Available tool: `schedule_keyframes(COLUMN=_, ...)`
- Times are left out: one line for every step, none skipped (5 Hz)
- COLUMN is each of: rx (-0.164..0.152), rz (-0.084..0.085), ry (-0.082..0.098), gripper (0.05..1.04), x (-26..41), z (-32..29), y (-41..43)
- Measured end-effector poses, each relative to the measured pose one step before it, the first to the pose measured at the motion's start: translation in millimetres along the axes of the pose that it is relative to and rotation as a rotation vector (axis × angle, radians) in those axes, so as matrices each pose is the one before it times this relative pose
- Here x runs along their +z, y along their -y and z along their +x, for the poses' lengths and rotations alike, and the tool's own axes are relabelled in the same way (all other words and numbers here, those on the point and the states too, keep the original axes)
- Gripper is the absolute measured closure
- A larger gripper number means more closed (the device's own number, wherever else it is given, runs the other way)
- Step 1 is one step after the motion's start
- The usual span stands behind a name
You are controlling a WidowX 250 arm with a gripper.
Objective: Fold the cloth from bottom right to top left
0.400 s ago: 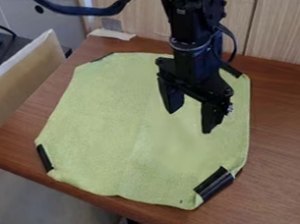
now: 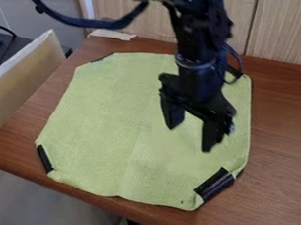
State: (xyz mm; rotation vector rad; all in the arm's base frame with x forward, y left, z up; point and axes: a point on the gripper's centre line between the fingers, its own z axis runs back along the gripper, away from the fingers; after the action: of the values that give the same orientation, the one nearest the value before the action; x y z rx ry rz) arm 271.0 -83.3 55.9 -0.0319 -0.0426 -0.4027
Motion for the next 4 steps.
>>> schedule_keyframes(rx=-0.0457, rz=0.0165, ry=-0.0233, gripper=0.083, x=-11.85, z=-10.92, y=13.59)
schedule_keyframes(rx=-0.0571, rz=-0.0295, ry=0.0629, gripper=0.083, x=-11.93, z=1.8, y=19.73)
schedule_keyframes(rx=-0.0497, rz=-0.0001, ry=0.0183, gripper=0.083, x=-19.32, z=4.91, y=11.21)
schedule_keyframes(rx=-0.0122, rz=-0.0195, ry=-0.0138, gripper=0.129, x=-11.78, z=1.01, y=3.5)
